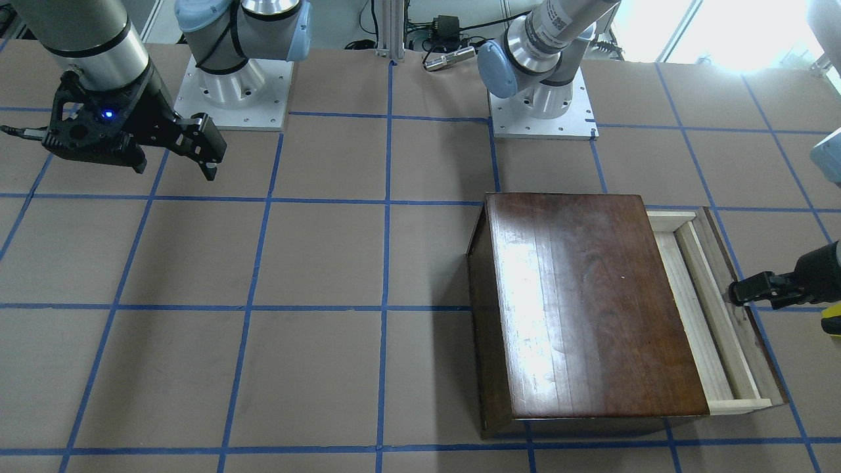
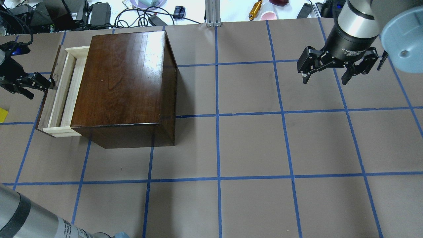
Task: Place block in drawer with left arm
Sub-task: 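Pull the drawer farther open with the left gripper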
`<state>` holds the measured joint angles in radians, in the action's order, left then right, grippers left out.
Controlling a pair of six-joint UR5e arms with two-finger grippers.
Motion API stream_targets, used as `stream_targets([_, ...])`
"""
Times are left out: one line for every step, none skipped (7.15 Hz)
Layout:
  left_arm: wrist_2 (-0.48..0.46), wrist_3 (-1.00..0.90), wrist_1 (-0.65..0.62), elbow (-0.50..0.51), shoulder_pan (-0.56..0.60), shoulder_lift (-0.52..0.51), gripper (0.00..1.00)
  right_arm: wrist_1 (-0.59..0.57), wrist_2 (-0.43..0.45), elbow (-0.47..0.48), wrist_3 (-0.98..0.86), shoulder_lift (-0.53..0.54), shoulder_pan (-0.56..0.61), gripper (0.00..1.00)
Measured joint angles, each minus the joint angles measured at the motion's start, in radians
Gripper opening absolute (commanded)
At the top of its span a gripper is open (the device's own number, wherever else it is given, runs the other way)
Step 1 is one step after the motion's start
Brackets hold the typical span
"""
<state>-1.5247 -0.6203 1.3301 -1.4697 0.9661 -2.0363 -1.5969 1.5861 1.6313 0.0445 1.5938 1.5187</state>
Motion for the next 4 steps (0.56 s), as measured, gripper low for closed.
stream_targets([0.001,0.0,0.0,0.008,0.0,-0.008,0.86,0.0,0.0,0.0,0.0,0.0,0.0,1.0])
stream_targets([0.001,0.001,0.001,0.013,0.0,-0.012,0.87,0.0,0.0,-0.001,0.0,0.0,0.0,1.0])
stream_targets([0.001,0.002,0.001,0.016,0.0,-0.013,0.87,0.0,0.0,-0.001,0.0,0.0,0.0,1.0])
stream_targets([-0.001,0.002,0.002,0.017,0.0,-0.011,0.87,0.0,0.0,-0.001,0.0,0.0,0.0,1.0])
